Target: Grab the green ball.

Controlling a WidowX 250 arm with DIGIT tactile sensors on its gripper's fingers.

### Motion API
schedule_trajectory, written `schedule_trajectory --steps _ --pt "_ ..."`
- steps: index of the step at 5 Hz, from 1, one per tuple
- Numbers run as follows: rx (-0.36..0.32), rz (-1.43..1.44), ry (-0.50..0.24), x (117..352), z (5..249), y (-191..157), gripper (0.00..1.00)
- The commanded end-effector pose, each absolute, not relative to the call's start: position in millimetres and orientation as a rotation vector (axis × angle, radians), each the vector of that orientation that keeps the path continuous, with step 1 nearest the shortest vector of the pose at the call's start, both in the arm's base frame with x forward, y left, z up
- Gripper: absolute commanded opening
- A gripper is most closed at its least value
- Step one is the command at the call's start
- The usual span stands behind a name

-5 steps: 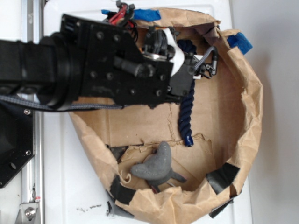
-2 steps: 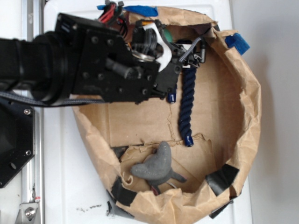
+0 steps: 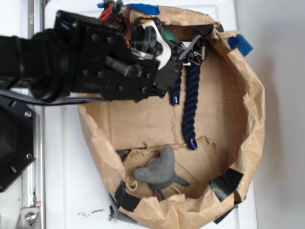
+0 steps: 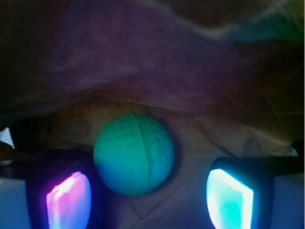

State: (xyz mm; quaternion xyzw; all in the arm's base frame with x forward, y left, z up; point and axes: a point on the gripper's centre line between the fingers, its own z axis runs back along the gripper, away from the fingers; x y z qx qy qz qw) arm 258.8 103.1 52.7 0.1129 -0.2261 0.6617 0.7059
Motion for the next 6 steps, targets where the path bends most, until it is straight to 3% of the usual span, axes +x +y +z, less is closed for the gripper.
schedule_trajectory --steps 1,5,6 --pt "0.246 1.532 -0.584 259 44 134 1.00" --pt "0.287 1.500 -0.589 262 31 126 1.00" --pt "0.287 1.510 -0.593 262 31 128 0.00"
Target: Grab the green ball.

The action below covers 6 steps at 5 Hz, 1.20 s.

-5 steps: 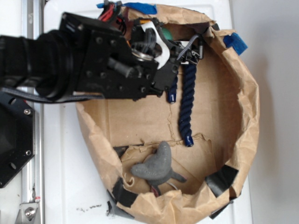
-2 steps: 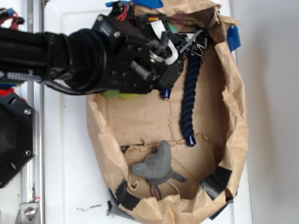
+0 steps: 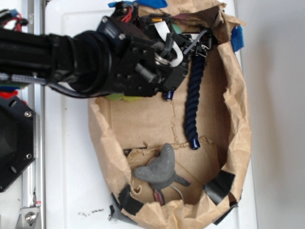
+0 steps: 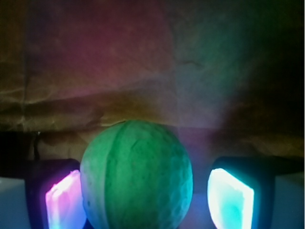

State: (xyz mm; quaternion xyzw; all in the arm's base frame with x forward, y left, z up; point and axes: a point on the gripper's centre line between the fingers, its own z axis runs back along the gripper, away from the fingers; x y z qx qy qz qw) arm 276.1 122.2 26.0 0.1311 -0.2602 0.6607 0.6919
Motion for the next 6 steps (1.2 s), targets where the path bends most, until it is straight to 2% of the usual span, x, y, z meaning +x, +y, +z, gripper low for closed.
schedule_trajectory --steps 1,3,4,5,6 --pt "0.286 1.508 -0.596 262 31 129 0.00" --pt "0.279 1.479 -0.600 262 32 128 0.00" --pt "0.252 1.385 -0.590 264 35 126 0.00" --pt "0.103 1.163 -0.605 271 54 114 0.00" --pt "-0.030 0.939 -0.569 269 94 79 0.00"
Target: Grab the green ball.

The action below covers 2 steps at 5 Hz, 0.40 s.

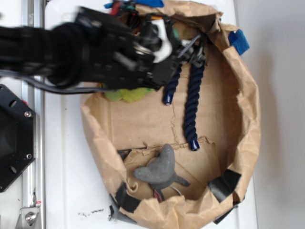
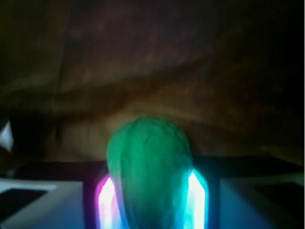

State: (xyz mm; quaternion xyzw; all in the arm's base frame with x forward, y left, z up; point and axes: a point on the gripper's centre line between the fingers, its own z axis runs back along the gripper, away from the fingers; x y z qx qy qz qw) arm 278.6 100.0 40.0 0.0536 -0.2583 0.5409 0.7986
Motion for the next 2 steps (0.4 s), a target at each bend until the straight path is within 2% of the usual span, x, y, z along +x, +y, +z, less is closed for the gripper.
schedule_trajectory --steps 1,2 --pt "-0.145 0.726 -0.418 265 131 53 0.00" --pt "-0.232 0.515 -0.222 259 162 49 0.00"
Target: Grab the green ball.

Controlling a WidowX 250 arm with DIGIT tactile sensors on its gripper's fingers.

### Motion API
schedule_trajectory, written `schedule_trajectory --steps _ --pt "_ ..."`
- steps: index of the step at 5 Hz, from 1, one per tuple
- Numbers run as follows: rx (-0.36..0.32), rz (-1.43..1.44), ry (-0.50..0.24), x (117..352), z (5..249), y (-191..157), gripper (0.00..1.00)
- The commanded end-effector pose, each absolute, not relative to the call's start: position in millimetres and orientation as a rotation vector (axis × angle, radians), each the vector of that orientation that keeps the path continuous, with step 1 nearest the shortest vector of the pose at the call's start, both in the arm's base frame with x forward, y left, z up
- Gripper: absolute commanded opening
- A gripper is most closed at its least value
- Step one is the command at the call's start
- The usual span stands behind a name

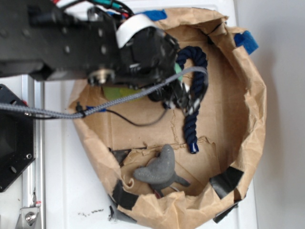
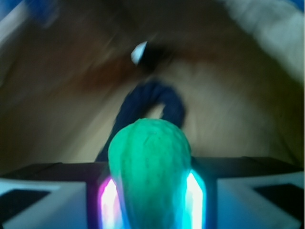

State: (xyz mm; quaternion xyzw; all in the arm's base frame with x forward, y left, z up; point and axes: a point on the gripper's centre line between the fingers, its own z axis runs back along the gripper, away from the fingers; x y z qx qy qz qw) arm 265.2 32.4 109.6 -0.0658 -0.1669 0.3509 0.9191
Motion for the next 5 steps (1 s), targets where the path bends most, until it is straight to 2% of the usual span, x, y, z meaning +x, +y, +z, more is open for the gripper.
schedule_trajectory --steps 1,2,3,4,5 --pt "-0.164 0.458 -0.153 255 184 47 0.00" --pt "-0.104 0.468 -0.127 251 201 50 0.00" --pt "-0.072 0.474 -0.155 247 208 53 0.00" --pt "-0.079 0.490 -0.185 243 208 55 0.00" --pt "-0.078 0.487 -0.178 242 208 55 0.00"
